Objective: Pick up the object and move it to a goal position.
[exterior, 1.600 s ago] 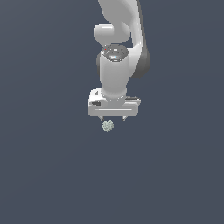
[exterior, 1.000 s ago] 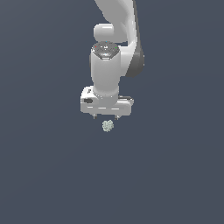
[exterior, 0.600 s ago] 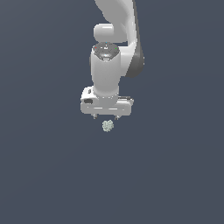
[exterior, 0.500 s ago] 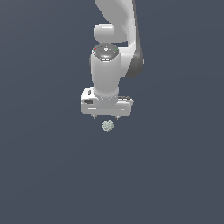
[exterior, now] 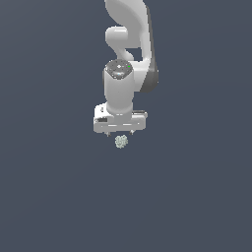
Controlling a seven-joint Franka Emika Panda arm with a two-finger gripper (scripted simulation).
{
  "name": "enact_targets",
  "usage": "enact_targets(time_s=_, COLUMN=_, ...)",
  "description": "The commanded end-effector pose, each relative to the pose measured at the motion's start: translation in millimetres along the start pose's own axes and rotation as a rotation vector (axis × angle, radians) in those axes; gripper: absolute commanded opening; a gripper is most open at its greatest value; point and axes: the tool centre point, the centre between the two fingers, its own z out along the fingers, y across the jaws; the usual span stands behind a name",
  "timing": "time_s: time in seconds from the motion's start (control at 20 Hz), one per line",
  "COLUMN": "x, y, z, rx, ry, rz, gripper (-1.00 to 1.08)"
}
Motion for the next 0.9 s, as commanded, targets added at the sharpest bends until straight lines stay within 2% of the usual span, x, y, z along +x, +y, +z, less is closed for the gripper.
enact_targets(time_s=0.0, x=-6, y=-1, z=11, rx=0.004, ry=-0.002, rz=-0.055, gripper=1.0)
enact_targets(time_s=0.45, x=-28, y=-7, z=48, rx=0.022, ry=-0.006, rz=-0.239, gripper=1.0)
enact_targets(time_s=0.85, x=-38, y=-10, z=61, rx=0.029, ry=-0.006, rz=-0.313, gripper=1.0)
